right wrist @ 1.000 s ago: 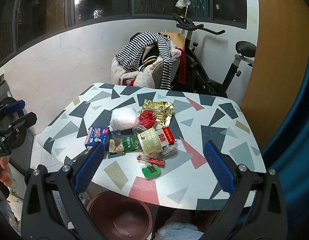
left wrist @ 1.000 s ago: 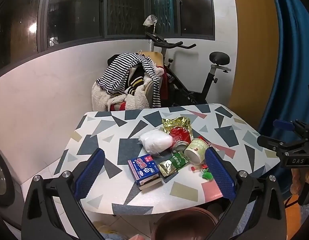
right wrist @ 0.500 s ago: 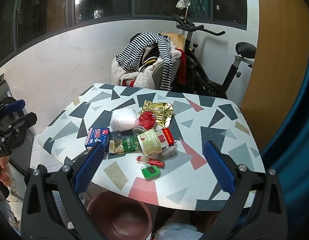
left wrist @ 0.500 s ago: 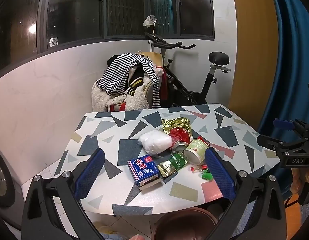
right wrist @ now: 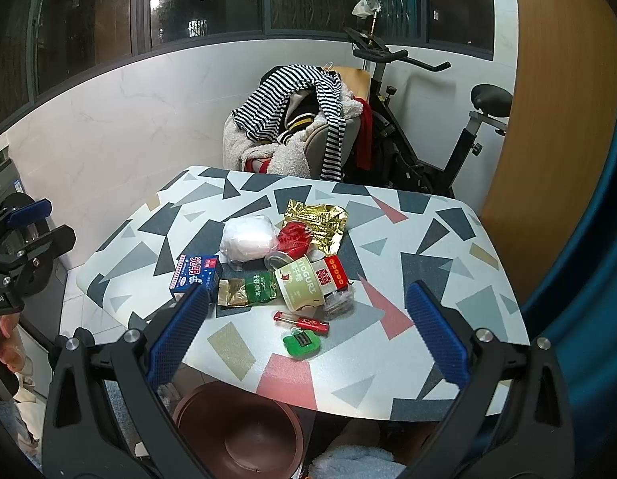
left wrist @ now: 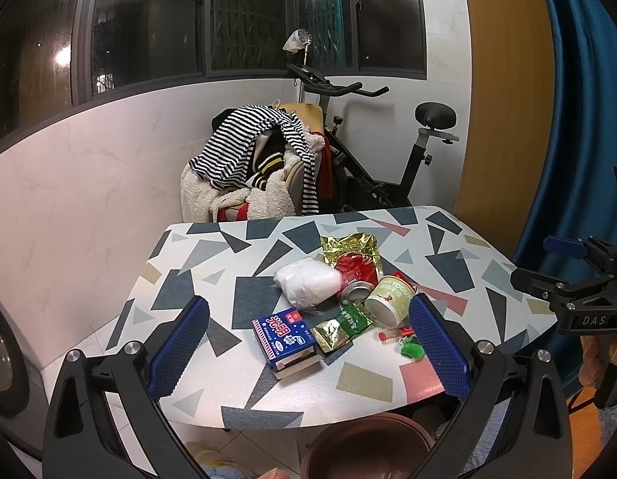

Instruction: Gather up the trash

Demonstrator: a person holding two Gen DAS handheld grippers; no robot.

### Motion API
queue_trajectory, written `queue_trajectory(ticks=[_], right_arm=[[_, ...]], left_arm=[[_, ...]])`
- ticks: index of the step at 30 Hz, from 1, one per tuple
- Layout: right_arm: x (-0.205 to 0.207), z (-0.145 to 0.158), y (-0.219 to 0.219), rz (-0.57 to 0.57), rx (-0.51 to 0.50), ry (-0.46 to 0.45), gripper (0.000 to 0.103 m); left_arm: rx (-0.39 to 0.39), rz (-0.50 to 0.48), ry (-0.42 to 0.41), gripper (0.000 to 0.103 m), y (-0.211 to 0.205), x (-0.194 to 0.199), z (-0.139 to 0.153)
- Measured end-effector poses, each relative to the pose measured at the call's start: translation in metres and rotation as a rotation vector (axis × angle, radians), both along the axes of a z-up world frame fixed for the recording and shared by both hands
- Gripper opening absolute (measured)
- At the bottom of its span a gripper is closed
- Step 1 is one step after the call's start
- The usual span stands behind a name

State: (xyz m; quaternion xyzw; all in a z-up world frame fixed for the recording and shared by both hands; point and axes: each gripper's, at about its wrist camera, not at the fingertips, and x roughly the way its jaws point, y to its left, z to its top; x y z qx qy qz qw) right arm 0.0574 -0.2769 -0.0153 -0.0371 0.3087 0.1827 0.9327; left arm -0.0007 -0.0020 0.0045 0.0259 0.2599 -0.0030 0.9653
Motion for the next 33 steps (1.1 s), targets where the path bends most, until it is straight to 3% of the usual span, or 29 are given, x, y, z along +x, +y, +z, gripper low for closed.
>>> queue_trajectory(ticks=[33], right_arm=[[-0.0035, -0.0045, -0.0031, 0.006, -0.005, -0.004, 0.098]], left_arm=[[-0.007, 0.001, 0.005, 0.098, -0.0073, -0.0003, -0.0061]])
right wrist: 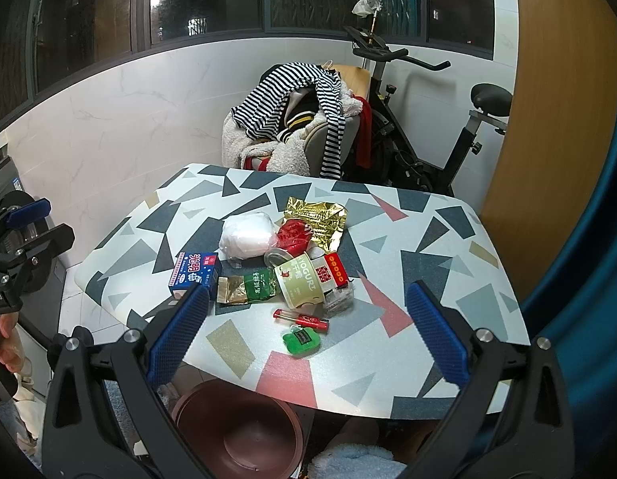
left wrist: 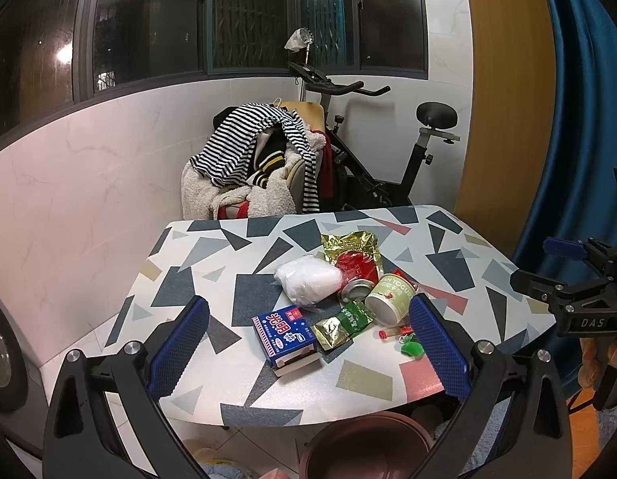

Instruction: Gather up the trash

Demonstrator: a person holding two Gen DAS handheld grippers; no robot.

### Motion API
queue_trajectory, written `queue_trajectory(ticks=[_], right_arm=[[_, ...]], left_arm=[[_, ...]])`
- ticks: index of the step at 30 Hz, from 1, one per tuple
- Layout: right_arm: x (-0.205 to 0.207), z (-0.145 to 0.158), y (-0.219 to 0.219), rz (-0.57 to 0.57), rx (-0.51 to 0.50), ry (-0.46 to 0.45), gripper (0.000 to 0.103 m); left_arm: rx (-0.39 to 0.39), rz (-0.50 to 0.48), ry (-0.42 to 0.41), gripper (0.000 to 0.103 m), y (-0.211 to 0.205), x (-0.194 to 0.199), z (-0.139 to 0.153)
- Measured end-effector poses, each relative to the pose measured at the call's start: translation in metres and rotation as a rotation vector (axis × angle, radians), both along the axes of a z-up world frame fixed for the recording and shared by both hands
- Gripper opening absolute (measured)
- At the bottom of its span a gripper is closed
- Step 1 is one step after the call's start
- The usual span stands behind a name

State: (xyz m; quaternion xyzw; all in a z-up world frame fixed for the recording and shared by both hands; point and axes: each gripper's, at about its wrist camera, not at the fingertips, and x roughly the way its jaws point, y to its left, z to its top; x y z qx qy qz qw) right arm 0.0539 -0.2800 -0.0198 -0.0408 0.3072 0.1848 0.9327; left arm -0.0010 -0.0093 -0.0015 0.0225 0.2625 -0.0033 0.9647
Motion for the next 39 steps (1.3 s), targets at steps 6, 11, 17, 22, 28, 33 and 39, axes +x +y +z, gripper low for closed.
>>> queue_trajectory(ticks=[6, 11, 17, 22, 28, 33, 39], right_arm=[[0.0, 0.0, 0.0, 0.0, 0.0, 0.0, 0.098], [-0.001, -0.002, -0.001, -0.002, 0.001, 0.001, 0.098], [-0.002, -0.006, -0.005, -0.007, 0.001, 0.005, 0.098], [-0.001, -0.012, -0.007, -0.01, -0.001, 0.016, 0.098], [0.005, -0.02, -0.006, -0.022, -0.002, 0.038, 0.098], [0.015, -0.04, -0.012, -0.043, 0.021, 0.095, 0.098], [0.03, -0.057, -0.014, -0.047, 0.077, 0.134, 0.098]], left_arm=[[0.0, -0.001, 0.002, 0.098, -0.001, -0.001, 0.0], [0.0, 0.0, 0.001, 0.098, -0.001, -0.001, -0.001], [-0.016, 0.004, 0.01, 0.098, 0.003, -0.001, -0.001], [-0.015, 0.008, 0.018, 0.098, 0.007, 0.001, -0.004], [-0.041, 0.003, 0.033, 0.098, 0.015, 0.008, -0.014], [-0.132, -0.005, 0.111, 0.098, 0.036, 0.023, -0.04], [-0.114, 0.035, 0.128, 0.098, 0.053, 0.034, -0.066]])
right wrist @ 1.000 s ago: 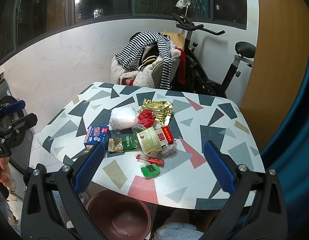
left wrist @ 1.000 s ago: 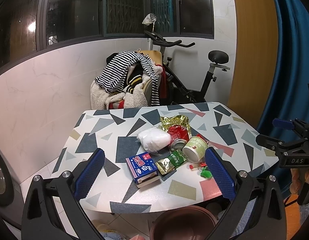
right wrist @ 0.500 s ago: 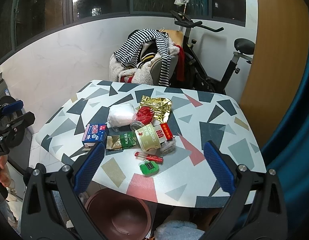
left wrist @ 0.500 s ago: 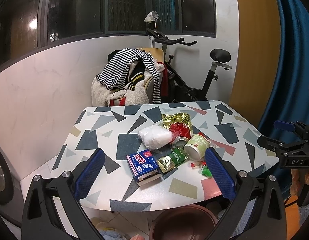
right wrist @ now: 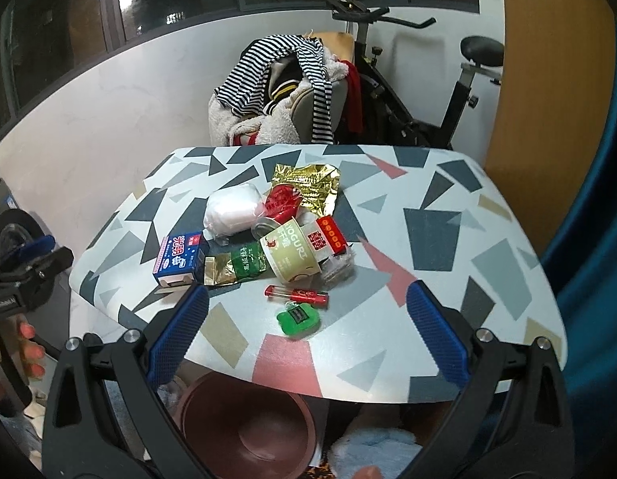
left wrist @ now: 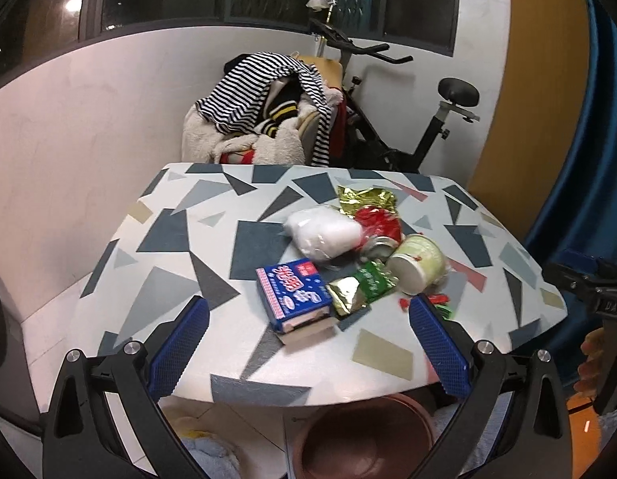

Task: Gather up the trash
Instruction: 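Grasp the white plastic bag with the left gripper while the right gripper grasps the red can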

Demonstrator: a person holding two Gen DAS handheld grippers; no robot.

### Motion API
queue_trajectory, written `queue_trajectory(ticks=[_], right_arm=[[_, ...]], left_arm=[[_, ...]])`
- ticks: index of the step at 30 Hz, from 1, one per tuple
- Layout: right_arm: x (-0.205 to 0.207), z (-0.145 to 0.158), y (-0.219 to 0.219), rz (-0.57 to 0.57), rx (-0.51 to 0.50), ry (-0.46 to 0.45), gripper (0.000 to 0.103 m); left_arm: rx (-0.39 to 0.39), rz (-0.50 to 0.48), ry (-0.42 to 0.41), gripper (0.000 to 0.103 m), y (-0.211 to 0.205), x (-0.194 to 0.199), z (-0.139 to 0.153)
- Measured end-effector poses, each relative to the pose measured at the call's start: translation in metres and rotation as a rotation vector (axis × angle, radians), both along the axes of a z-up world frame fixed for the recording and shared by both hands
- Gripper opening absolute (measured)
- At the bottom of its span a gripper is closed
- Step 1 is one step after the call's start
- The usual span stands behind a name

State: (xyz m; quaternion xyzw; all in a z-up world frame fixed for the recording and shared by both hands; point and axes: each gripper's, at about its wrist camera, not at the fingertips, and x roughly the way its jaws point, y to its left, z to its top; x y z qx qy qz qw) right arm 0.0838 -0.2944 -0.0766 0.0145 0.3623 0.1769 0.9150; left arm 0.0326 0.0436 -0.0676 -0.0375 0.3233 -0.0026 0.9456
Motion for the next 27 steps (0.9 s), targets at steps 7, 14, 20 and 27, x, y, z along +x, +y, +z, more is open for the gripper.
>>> queue_trajectory(ticks=[7, 14, 20, 27], right_arm=[[0.028, -0.022, 0.009, 0.017, -0.009, 0.064, 0.098], [0.064, -0.051, 0.038, 0.04, -0.138, 0.059, 0.098], [0.1, -0.055, 0.046, 0.049, -0.116, 0.057, 0.098], [0.151, -0.059, 0.044, 0.029, -0.083, 0.072, 0.098]], left_arm=[[-0.023, 0.046, 0.015, 0.098, 0.023, 0.021, -0.016], [-0.096, 0.066, 0.089, 0.098, 0.035, 0.052, -0.042], [-0.154, 0.06, 0.156, 0.098, 0.042, 0.088, -0.059], [-0.385, 0.001, 0.3, 0.081, 0.049, 0.186, -0.082]])
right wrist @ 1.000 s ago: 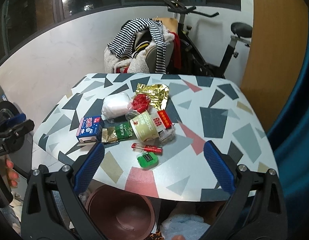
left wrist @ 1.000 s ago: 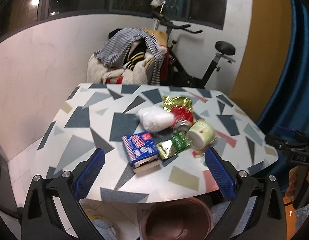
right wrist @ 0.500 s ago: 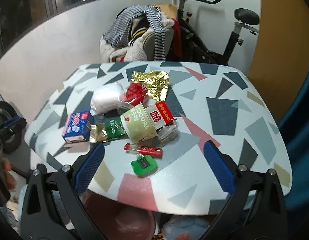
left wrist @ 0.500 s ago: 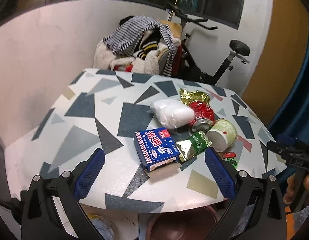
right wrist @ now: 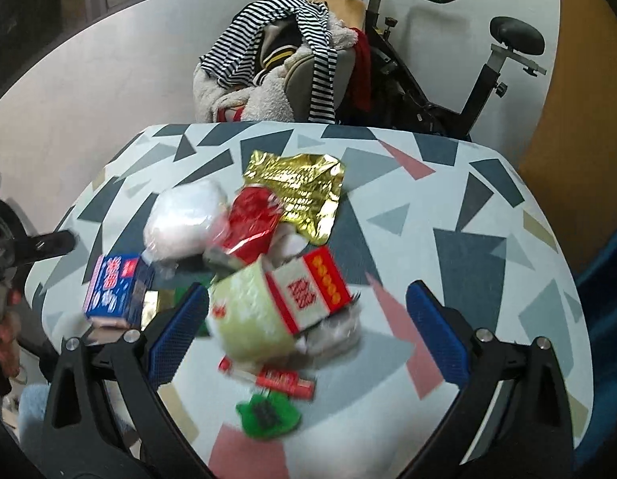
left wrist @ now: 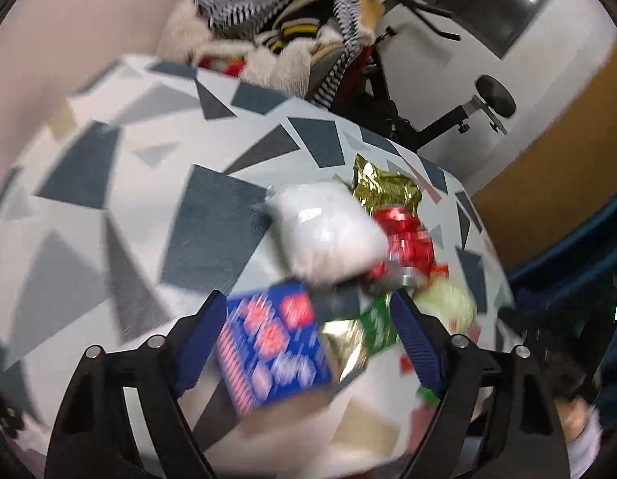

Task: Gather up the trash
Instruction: 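Grasp the white plastic bag with the left gripper while the right gripper grasps the red can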

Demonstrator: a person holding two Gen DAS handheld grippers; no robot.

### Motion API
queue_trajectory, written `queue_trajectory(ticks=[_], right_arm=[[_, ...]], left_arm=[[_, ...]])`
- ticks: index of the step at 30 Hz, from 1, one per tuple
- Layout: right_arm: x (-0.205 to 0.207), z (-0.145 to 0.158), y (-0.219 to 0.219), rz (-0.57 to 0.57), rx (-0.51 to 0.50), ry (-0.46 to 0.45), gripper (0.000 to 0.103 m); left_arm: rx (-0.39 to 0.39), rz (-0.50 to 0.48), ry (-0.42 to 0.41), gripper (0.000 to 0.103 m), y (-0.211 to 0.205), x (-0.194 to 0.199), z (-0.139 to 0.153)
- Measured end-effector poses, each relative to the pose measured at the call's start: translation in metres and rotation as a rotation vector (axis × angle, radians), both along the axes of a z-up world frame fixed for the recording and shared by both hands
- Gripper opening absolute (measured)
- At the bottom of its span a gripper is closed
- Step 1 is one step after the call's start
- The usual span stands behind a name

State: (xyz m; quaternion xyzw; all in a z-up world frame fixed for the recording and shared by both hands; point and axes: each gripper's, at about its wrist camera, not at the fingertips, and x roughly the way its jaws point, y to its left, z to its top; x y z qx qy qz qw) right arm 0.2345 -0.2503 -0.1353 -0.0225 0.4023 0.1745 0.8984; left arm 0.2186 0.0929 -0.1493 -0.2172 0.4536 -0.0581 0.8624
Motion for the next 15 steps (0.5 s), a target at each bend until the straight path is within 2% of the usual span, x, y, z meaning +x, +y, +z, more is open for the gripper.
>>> queue_trajectory(ticks=[4, 6, 9, 12, 13, 14, 15], right_arm=[[0.027, -0.001, -0.006, -0.007, 0.018, 0.016, 0.097], [0.041, -0.002, -0.01, -0.011, 0.027, 0.029, 0.097], [0.055, -0.003, -0.015, -0.008, 0.046, 0.048, 0.097], [0.064, -0.006, -0.014, 0.019, 0.071, 0.075, 0.097], [0.066, -0.007, -0.013, 0.03, 0.084, 0.086, 0.096], [0.068, -0.008, -0.011, 0.045, 0.101, 0.103, 0.091], [0.072, -0.011, -0.008, 0.065, 0.127, 0.129, 0.086]], left_arm=[[-0.126, 0.039, 0.082, 0.083, 0.006, 0.059, -0.028], [-0.176, 0.041, 0.157, 0.086, 0.007, 0.082, -0.048], [-0.218, 0.051, 0.205, 0.086, 0.007, 0.096, -0.067], [-0.267, 0.038, 0.213, 0.086, 0.001, 0.103, -0.078], [-0.272, 0.032, 0.213, 0.083, -0.001, 0.105, -0.08], [-0.282, 0.015, 0.207, 0.068, -0.003, 0.105, -0.08], [-0.277, -0.011, 0.193, 0.061, -0.007, 0.105, -0.079]])
